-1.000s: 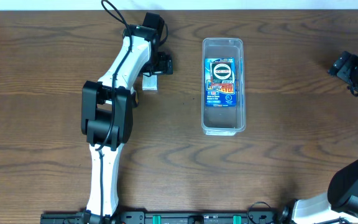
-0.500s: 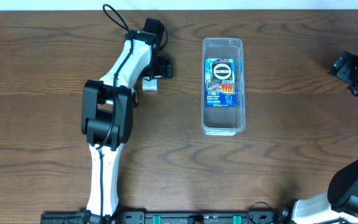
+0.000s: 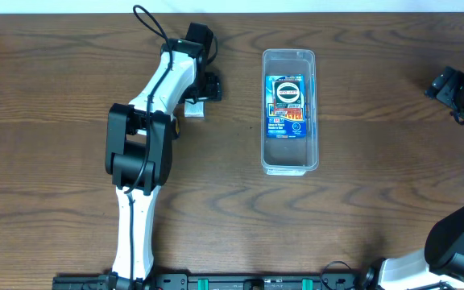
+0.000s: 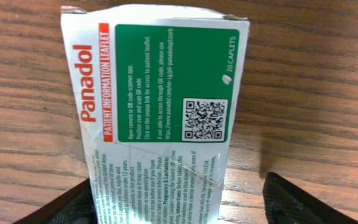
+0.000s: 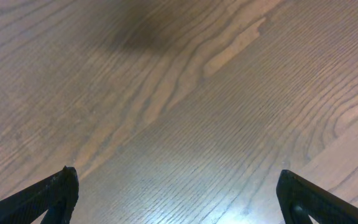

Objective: Pack container
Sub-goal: 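Lower the left gripper over the Panadol box and grasp it, then lift the Panadol box and carry it over the container, then lower the Panadol box upright into the container's front end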

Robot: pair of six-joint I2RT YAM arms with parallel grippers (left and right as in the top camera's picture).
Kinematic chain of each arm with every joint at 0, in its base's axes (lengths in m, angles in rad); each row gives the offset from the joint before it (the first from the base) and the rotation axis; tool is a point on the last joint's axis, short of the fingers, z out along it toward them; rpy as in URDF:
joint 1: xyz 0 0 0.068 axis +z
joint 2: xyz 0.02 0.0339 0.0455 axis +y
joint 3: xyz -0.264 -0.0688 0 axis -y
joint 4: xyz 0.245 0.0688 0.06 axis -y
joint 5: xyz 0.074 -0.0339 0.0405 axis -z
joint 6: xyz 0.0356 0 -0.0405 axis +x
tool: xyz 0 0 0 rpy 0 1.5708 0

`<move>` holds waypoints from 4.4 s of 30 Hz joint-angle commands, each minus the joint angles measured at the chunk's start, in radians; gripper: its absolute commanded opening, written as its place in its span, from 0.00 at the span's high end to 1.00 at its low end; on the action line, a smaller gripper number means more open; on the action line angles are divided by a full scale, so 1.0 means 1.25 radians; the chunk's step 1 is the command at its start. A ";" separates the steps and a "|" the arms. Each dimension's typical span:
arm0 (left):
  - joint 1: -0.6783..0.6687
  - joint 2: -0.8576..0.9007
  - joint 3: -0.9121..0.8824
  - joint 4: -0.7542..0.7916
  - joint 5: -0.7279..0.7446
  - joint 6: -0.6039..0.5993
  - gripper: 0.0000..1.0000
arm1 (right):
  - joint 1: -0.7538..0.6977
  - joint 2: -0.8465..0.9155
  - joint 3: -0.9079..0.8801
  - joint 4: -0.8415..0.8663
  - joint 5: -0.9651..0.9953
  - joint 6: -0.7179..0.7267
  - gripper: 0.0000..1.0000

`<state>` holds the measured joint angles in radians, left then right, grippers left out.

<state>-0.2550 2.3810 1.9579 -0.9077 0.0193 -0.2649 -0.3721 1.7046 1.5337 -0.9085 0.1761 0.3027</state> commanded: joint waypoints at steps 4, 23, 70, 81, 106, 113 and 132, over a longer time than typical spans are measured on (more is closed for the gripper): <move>0.006 0.011 -0.003 0.001 -0.004 -0.002 0.27 | -0.005 0.007 -0.004 -0.001 0.006 -0.009 0.01; 0.007 0.011 -0.003 0.005 -0.004 -0.002 0.44 | -0.005 0.007 -0.004 -0.001 0.006 -0.009 0.01; -0.315 -0.507 0.011 -0.237 0.102 -0.093 0.55 | -0.005 0.007 -0.004 -0.001 0.006 -0.009 0.01; -0.449 -0.417 -0.082 -0.164 0.101 -0.213 0.55 | -0.005 0.007 -0.004 -0.001 0.006 -0.009 0.01; -0.448 -0.199 -0.088 -0.006 0.011 -0.260 0.55 | -0.005 0.007 -0.004 -0.001 0.006 -0.009 0.01; -0.450 -0.197 -0.088 -0.002 0.011 -0.325 0.55 | -0.005 0.007 -0.004 -0.001 0.005 -0.009 0.01; -0.453 -0.154 -0.089 0.016 0.013 -0.270 0.54 | -0.005 0.007 -0.004 -0.001 0.006 -0.009 0.01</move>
<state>-0.8200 2.1830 1.8503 -0.8879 0.0517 -0.6312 -0.3721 1.7046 1.5337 -0.9081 0.1761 0.3023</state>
